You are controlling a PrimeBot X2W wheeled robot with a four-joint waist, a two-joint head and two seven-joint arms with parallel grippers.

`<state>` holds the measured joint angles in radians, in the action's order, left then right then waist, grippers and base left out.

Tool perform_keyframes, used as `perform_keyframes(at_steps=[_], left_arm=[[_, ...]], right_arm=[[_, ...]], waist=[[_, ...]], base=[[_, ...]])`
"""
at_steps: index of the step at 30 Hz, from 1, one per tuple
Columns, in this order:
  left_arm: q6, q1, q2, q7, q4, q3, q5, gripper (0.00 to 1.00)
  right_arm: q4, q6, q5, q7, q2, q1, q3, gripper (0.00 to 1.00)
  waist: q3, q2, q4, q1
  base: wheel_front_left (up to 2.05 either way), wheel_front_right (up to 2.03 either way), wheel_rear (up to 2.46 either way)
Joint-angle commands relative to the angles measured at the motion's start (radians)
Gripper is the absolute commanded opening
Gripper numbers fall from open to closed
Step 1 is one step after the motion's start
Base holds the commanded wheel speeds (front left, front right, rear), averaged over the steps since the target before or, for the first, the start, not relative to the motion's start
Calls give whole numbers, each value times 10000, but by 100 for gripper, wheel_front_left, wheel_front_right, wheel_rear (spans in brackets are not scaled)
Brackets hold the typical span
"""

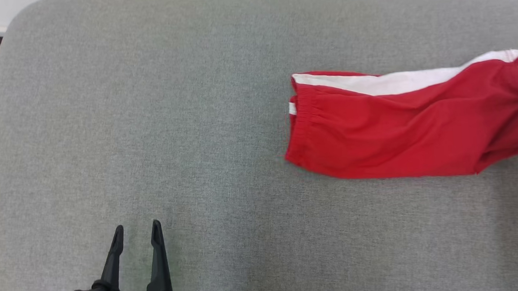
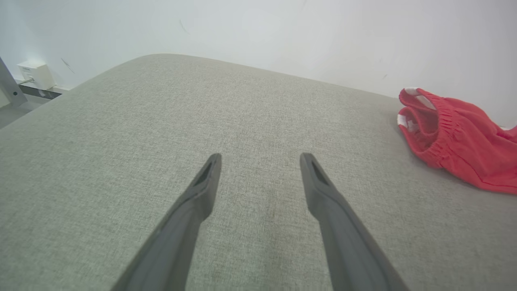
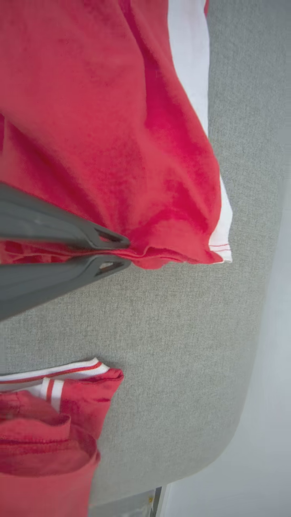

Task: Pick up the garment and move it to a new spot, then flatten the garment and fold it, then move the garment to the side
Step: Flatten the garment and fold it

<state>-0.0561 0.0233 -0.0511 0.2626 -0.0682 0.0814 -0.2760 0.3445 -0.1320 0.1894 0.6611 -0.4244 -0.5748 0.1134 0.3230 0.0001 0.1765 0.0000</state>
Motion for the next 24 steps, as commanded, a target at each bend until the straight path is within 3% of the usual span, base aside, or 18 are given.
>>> perform_keyframes(at_steps=[1, 7, 14, 24], left_arm=[[20, -109, 11, 25, -12, 1, -34, 100], [36, -267, 10, 25, -72, 33, -76, 100], [100, -254, 10, 25, -139, 149, -143, 100], [74, -22, 11, 25, -83, 327, -296, 100]], right_arm=[[-329, 30, -85, 70, -145, 249, 49, 0], [-1744, 30, -203, 194, -391, 688, -254, 0], [-2980, 30, 167, 553, -138, 178, -1723, 0], [-2020, 30, 821, 755, 510, -1204, -4018, 0]], waist=[[-212, -1, -139, 0], [-490, -1, -340, 0], [-668, -1, -417, 0], [-588, -1, 40, 0]], base=[[0, 0, 0], [0, 0, 0], [0, 0, 0], [0, 0, 0]])
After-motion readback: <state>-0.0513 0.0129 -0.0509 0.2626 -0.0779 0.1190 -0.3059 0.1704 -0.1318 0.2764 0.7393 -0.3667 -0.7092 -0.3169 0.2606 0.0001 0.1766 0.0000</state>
